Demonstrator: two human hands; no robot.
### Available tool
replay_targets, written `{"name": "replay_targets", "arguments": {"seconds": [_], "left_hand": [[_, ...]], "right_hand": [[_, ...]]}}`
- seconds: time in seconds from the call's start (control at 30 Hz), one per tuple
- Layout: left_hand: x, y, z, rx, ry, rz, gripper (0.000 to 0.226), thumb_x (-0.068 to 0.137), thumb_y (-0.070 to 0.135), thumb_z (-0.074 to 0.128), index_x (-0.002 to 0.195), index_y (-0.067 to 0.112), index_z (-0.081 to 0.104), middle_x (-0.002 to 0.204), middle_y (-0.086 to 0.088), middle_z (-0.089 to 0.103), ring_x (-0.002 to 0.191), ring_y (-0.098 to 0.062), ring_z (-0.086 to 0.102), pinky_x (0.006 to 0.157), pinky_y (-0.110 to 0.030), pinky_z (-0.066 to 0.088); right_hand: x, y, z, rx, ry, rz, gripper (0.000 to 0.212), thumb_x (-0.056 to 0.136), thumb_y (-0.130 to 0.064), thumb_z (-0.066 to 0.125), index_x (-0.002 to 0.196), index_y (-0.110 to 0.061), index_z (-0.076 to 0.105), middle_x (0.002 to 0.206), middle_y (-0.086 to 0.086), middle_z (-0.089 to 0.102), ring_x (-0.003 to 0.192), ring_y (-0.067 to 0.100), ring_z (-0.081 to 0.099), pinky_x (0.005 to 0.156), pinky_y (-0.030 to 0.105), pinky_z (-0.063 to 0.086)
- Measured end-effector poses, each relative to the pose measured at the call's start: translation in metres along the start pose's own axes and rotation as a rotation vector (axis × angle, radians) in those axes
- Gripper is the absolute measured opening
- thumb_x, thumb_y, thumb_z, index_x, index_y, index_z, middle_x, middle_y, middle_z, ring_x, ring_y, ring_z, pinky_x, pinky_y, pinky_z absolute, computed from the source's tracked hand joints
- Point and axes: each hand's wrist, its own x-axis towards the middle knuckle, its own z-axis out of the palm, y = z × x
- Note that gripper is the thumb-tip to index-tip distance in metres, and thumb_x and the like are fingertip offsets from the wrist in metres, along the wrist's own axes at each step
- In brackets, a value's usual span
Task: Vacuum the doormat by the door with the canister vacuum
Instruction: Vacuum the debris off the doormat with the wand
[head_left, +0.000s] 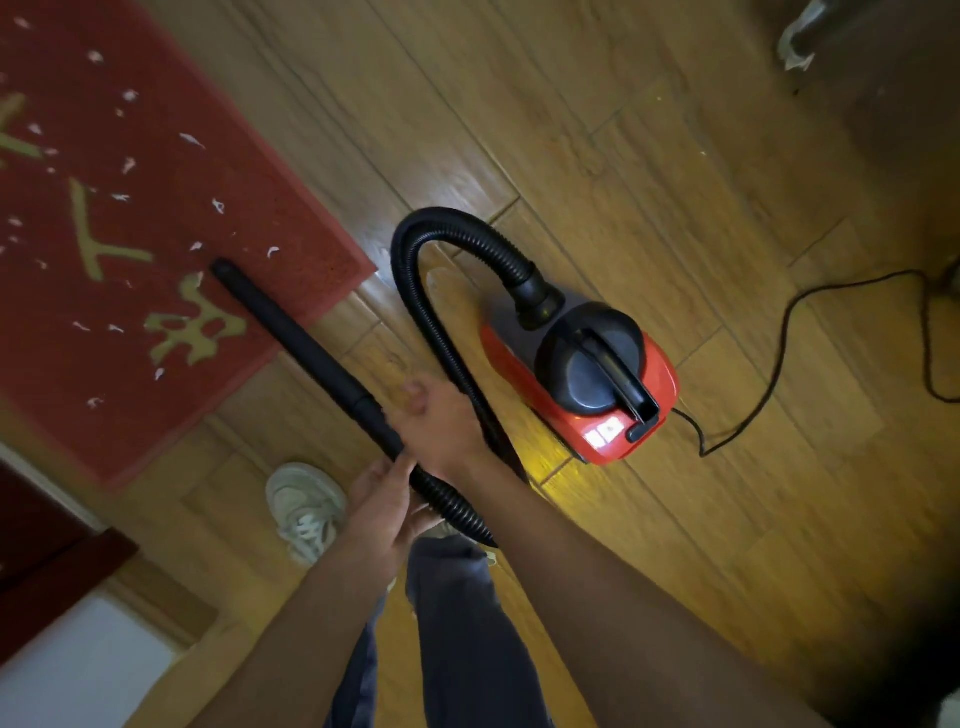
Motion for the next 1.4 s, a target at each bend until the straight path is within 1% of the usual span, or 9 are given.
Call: {"name": "replay_targets", "arguments": {"seconds": [0.07,0.17,0.27,0.47,0.57,0.63,0.9,1.17,1.4], "left_hand": [[-0.003,0.001,-0.002,0.003,0.022,-0.003,0.016,0.102,0.016,0.051,0.094,0.007,0.061,0.083,-0.011,0.067,0.074,-0.023,0.065,0.063,-0.039,0.057],[-0.004,0.003,-0.012,0.057,0.037,-0.014,0.013,0.102,0.014,0.05,0.102,0.003,0.057,0.074,-0.01,0.055,0.06,-0.019,0.053,0.04,-0.022,0.047],[-0.001,0.001,-0.022,0.056,0.007,-0.009,0.013,0.1,0.016,0.055,0.105,0.004,0.057,0.07,-0.006,0.054,0.046,-0.012,0.056,0.036,-0.018,0.04],[0.004,0.0,-0.039,0.039,-0.056,-0.041,0.022,0.099,0.024,0.057,0.109,0.005,0.06,0.077,-0.004,0.062,0.054,-0.013,0.061,0.045,-0.023,0.049],[0.006,-0.005,-0.052,0.016,-0.064,-0.026,0.023,0.096,0.028,0.063,0.111,0.012,0.064,0.098,-0.008,0.073,0.088,-0.023,0.072,0.065,-0.037,0.062],[0.004,-0.007,-0.06,0.006,-0.047,-0.007,0.019,0.094,0.03,0.065,0.107,0.016,0.066,0.104,-0.007,0.073,0.098,-0.027,0.07,0.074,-0.043,0.063],[-0.007,-0.003,-0.08,0.003,0.017,0.092,0.009,0.089,0.027,0.071,0.095,0.028,0.064,0.091,-0.002,0.075,0.088,-0.022,0.072,0.077,-0.045,0.062],[-0.011,-0.016,-0.084,0.076,-0.021,0.113,0.009,0.085,0.03,0.076,0.087,0.028,0.067,0.081,0.001,0.075,0.081,-0.02,0.074,0.082,-0.048,0.06],[-0.004,-0.024,-0.087,0.076,-0.075,0.083,0.006,0.088,0.025,0.073,0.088,0.026,0.067,0.079,0.002,0.075,0.076,-0.017,0.073,0.075,-0.04,0.062]], "right_hand": [[0.009,-0.023,0.02,-0.142,-0.091,-0.09,0.023,0.093,-0.027,0.062,0.108,-0.01,0.063,0.094,0.007,0.063,0.089,0.026,0.061,0.072,0.034,0.051],[0.025,-0.039,0.044,-0.379,-0.109,-0.156,0.012,0.091,-0.023,0.062,0.099,-0.013,0.06,0.085,0.004,0.056,0.083,0.026,0.059,0.063,0.031,0.042],[0.042,-0.044,0.059,-0.567,-0.088,-0.144,0.024,0.091,-0.021,0.063,0.113,-0.01,0.062,0.108,0.011,0.064,0.104,0.03,0.061,0.073,0.033,0.044],[0.053,-0.043,0.084,-0.475,-0.098,-0.021,0.038,0.086,-0.027,0.065,0.121,-0.018,0.053,0.112,0.012,0.061,0.102,0.032,0.061,0.078,0.038,0.052],[0.049,-0.042,0.088,-0.49,-0.097,-0.083,0.042,0.088,-0.027,0.065,0.127,-0.019,0.051,0.112,0.007,0.061,0.098,0.027,0.061,0.075,0.033,0.048],[0.046,-0.043,0.091,-0.492,-0.099,-0.115,0.044,0.09,-0.027,0.064,0.131,-0.02,0.049,0.113,0.005,0.061,0.092,0.021,0.058,0.075,0.031,0.044],[0.032,-0.06,0.096,-0.448,-0.07,-0.199,0.049,0.087,-0.022,0.063,0.133,-0.021,0.048,0.096,0.002,0.064,0.08,0.021,0.064,0.065,0.032,0.05],[0.022,-0.051,0.088,-0.458,-0.012,-0.143,0.03,0.087,-0.022,0.066,0.107,-0.023,0.044,0.091,0.008,0.064,0.077,0.026,0.066,0.071,0.044,0.058],[0.023,-0.038,0.091,-0.479,-0.007,-0.068,0.033,0.088,-0.023,0.065,0.107,-0.026,0.038,0.088,0.008,0.062,0.071,0.025,0.064,0.061,0.036,0.054]]}}
